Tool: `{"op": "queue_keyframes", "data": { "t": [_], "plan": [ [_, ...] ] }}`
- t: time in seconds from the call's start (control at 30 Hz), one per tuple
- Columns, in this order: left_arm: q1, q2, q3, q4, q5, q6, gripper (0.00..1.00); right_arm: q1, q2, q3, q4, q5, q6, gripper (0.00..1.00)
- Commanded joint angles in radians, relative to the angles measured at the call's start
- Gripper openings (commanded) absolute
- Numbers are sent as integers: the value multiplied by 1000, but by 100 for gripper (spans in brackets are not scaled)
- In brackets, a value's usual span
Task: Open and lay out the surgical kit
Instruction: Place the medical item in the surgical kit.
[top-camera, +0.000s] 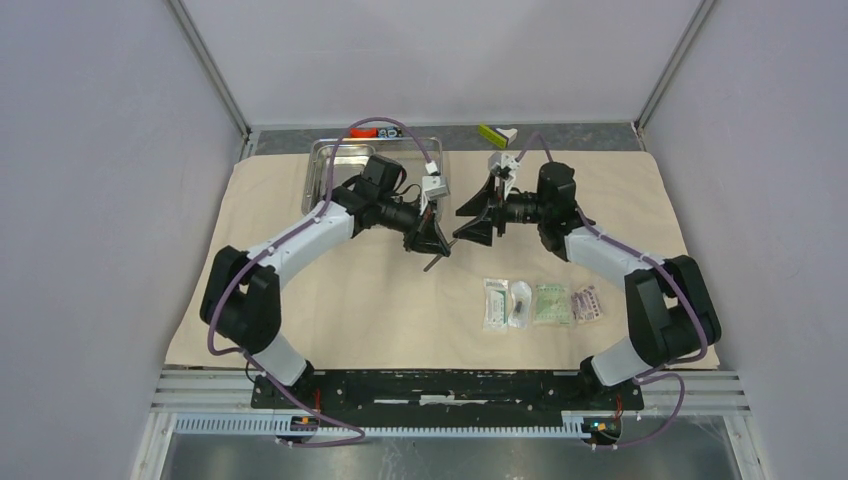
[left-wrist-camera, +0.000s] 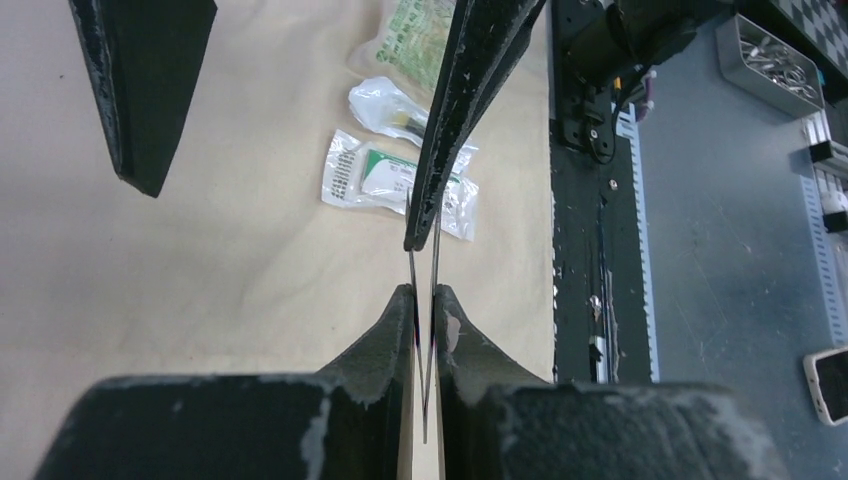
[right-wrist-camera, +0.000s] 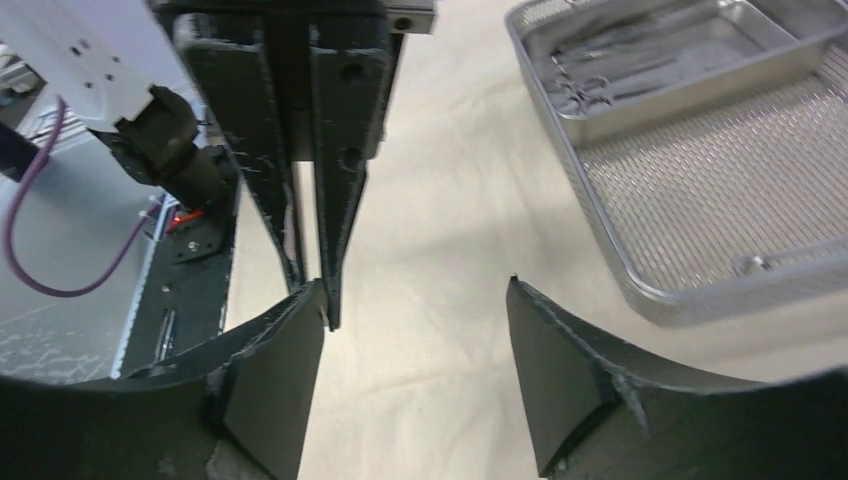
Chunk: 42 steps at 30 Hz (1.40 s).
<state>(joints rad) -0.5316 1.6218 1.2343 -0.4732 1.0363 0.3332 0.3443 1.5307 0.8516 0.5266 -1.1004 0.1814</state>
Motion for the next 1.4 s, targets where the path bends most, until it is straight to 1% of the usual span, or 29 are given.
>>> {"op": "queue_keyframes", "data": {
  "t": [0.0,0.07,0.2,0.3,0.37,0.43,0.5,0.57,0.63,0.7,0.73,0.8,0.9,1.07,1.17,1.23,1.37],
  "plan": [
    [-49,-39,-79,100,-99,-187,2,-106,-69,62,-140,87,-135,74],
    [-64,-53,-120,166,-129,-265,2,-148,-94,67,-177,98,-171,75],
    [-86,-97,-212,296,-145,-383,2,-208,-136,88,-284,100,-272,76],
    [-109,-128,-252,355,-143,-388,2,-219,-157,84,-295,48,-277,77],
    [-113,-141,-261,366,-141,-376,2,-219,-165,70,-278,10,-257,77],
    [-113,-147,-258,366,-164,-378,2,-219,-181,57,-264,32,-249,77],
    [-115,-147,-250,372,-220,-417,2,-219,-199,72,-321,84,-300,77],
    [-122,-138,-239,375,-341,-481,3,-218,-208,95,-384,147,-340,77],
    [-130,-125,-231,369,-452,-557,3,-220,-219,116,-432,227,-375,77],
    [-144,-115,-222,329,-618,-628,2,-222,-229,137,-487,309,-407,77],
    [-153,-104,-208,293,-676,-663,2,-223,-233,148,-515,343,-428,77],
    [-167,-71,-166,218,-748,-724,2,-230,-250,149,-576,399,-461,77],
    [-183,-40,-142,194,-780,-871,2,-243,-297,102,-598,465,-491,77],
    [-269,15,-106,144,-929,-1035,2,-271,-390,-6,-594,531,-531,77],
    [-294,66,-91,117,-969,-1113,3,-284,-441,-56,-591,559,-555,77],
    [-305,102,-69,82,-1007,-1157,5,-293,-474,-90,-582,573,-565,77],
    [-322,161,-25,17,-1077,-1216,6,-305,-541,-152,-552,589,-575,78]
  ]
}}
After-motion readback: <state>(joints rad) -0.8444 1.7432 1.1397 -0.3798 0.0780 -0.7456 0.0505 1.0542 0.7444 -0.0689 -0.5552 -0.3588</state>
